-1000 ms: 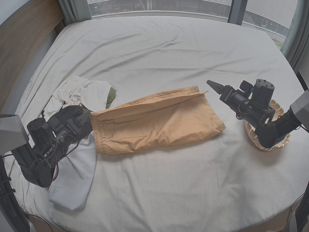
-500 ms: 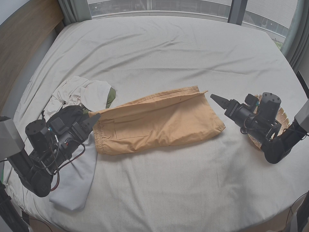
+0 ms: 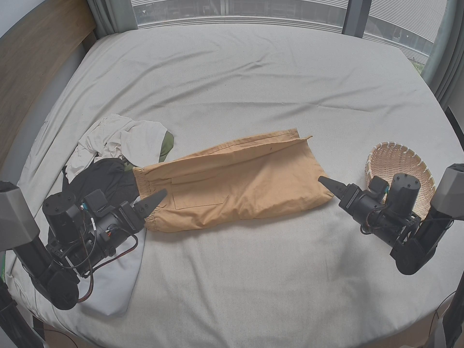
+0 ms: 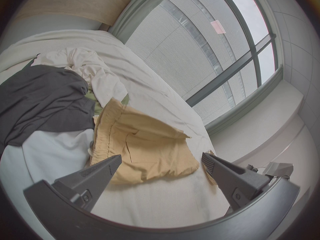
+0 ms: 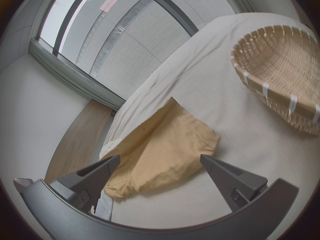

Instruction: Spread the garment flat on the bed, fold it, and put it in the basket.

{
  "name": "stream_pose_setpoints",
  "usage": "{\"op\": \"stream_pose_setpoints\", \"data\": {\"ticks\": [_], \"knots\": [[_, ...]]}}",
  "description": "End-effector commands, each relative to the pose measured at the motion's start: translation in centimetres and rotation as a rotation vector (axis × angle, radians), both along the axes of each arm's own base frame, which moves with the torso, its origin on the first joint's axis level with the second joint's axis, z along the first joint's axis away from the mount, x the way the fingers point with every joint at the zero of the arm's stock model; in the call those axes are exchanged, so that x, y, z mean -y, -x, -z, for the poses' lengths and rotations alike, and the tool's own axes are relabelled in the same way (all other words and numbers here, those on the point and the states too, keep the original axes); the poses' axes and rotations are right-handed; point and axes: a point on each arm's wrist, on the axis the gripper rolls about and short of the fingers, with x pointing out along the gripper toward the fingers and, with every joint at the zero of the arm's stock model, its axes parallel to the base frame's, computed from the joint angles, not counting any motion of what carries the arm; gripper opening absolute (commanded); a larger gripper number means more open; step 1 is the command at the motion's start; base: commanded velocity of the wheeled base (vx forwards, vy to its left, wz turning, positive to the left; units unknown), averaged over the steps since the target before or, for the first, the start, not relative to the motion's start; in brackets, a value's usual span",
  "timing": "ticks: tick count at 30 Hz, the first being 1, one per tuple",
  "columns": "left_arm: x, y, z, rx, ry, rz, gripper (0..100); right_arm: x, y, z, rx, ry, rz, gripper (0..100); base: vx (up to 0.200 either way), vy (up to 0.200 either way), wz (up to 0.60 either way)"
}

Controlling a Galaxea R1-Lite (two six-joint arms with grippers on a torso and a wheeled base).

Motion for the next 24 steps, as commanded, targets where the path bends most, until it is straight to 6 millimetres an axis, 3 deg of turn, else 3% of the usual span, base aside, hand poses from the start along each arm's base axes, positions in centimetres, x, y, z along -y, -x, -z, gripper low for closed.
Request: {"op": "stream_pose_setpoints", "data": {"ticks": [1, 11, 16, 24], "knots": [[0.4, 0.9, 0.6, -0.034, -0.014, 0.038, 100, -0.2, -0.4, 3.5, -0.084, 0.017, 0.002, 100, 0.000, 0.000, 0.00], [0.4, 1.0, 0.8, -0.041, -0.023, 0.042, 100, -0.2, -1.6, 5.5, -0.106, 0.025, 0.011, 100, 0.000, 0.000, 0.00], [0.4, 1.1, 1.0, -0.032, -0.053, 0.046, 100, -0.7, -3.5, 6.9, -0.101, 0.024, 0.032, 100, 0.000, 0.000, 0.00], [0.4, 1.1, 1.1, -0.038, -0.058, 0.042, 100, -1.9, -6.3, 7.4, -0.036, 0.007, 0.023, 100, 0.000, 0.000, 0.00]]}}
